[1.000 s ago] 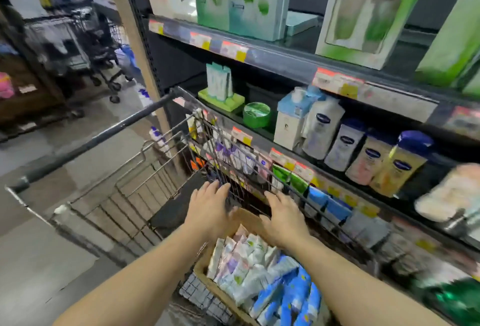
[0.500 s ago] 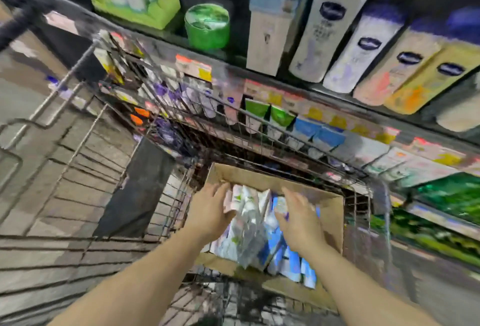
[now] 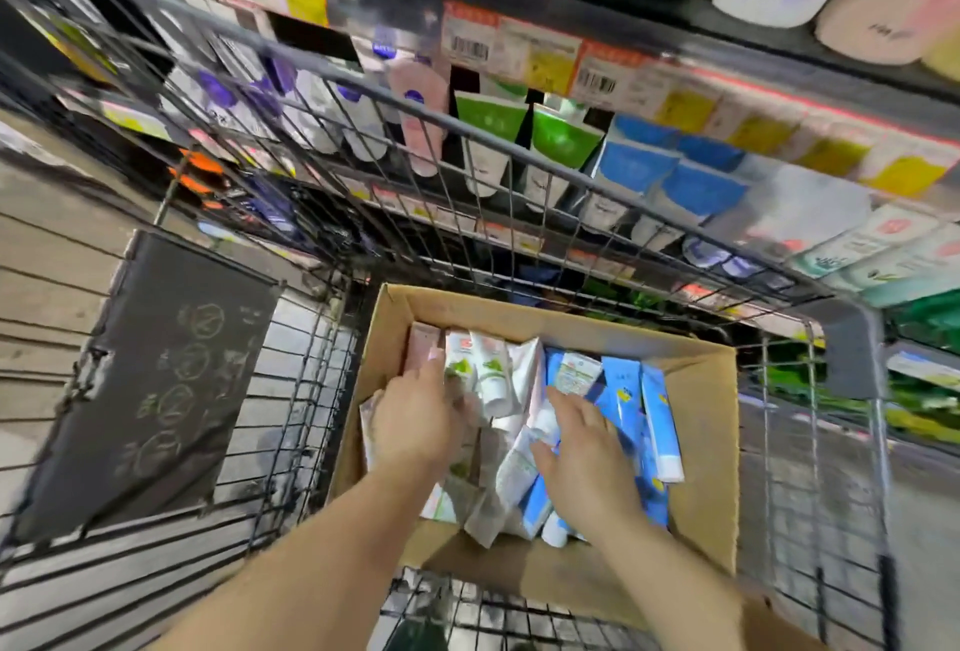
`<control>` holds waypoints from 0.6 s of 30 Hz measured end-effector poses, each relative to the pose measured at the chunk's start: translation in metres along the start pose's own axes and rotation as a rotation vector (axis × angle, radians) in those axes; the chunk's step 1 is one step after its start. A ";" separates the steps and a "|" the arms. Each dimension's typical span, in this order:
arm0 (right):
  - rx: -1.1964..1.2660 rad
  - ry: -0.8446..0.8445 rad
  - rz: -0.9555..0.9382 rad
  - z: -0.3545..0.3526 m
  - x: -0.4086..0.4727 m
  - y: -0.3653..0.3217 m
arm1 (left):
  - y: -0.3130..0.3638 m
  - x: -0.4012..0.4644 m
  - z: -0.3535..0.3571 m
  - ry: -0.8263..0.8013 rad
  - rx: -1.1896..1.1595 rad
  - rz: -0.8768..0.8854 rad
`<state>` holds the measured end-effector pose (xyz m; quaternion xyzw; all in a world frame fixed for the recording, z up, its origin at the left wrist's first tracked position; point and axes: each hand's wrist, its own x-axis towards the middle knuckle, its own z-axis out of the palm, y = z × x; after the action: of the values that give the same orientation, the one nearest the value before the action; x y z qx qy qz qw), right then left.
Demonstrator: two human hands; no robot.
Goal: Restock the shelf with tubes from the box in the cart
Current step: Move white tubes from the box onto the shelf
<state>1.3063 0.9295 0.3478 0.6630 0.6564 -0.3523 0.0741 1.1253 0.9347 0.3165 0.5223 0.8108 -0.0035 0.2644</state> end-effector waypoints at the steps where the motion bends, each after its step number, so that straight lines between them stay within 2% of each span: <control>1: 0.004 -0.002 -0.002 0.002 0.001 -0.001 | 0.003 0.002 0.000 -0.004 0.024 -0.005; 5: 0.002 -0.005 -0.005 0.001 0.002 -0.006 | 0.009 0.003 -0.004 -0.020 0.062 -0.053; 8: 0.012 -0.012 -0.025 -0.006 0.002 -0.016 | 0.005 -0.003 -0.014 0.004 -0.035 -0.147; 12: 0.067 -0.030 -0.021 -0.018 0.004 -0.040 | -0.008 -0.028 -0.035 0.074 -0.141 -0.185; 15: 0.097 -0.054 -0.005 -0.027 0.003 -0.061 | -0.013 -0.046 -0.051 0.166 -0.195 -0.167; 18: 0.174 -0.109 0.063 -0.034 0.004 -0.077 | -0.009 -0.054 -0.057 0.240 -0.294 -0.077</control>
<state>1.2471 0.9620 0.3990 0.6674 0.5969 -0.4409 0.0627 1.1100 0.9009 0.3868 0.4433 0.8477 0.1672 0.2387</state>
